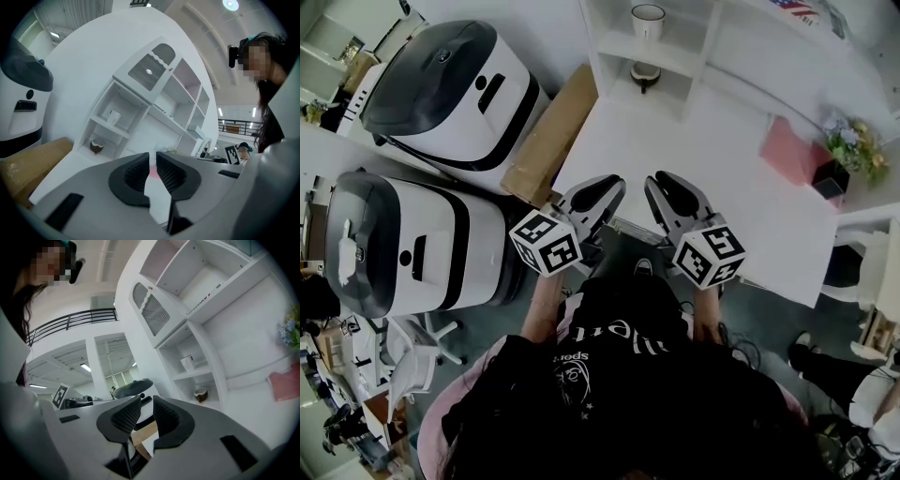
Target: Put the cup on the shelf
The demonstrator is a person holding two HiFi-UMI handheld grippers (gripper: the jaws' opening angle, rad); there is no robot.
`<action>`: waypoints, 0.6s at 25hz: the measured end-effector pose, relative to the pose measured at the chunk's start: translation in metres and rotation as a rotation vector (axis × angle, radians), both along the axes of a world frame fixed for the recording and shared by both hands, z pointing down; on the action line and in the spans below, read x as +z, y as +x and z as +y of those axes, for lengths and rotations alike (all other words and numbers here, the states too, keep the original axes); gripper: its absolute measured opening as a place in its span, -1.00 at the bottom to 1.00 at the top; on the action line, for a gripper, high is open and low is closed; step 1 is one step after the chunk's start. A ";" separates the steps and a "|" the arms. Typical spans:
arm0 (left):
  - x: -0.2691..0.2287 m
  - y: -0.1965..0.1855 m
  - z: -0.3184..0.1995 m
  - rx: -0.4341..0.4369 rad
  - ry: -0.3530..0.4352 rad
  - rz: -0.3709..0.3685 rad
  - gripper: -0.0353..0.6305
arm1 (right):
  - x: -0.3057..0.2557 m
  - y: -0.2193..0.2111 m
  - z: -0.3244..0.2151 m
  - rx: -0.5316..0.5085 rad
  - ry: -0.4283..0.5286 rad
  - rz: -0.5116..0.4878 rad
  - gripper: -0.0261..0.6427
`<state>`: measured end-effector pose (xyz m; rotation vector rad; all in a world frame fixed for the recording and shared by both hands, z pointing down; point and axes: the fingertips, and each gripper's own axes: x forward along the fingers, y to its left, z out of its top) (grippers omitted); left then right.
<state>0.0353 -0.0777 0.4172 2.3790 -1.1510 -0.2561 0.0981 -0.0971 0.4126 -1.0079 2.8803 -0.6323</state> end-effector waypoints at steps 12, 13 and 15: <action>0.012 -0.056 0.061 0.094 0.023 -0.109 -0.72 | 0.007 -0.051 0.067 0.100 0.004 0.063 -0.71; 0.012 -0.059 0.066 0.104 0.027 -0.114 -0.72 | 0.008 -0.054 0.073 0.107 0.005 0.067 -0.72; 0.012 -0.063 0.077 0.125 0.034 -0.121 -0.72 | 0.009 -0.062 0.085 0.118 0.006 0.075 -0.72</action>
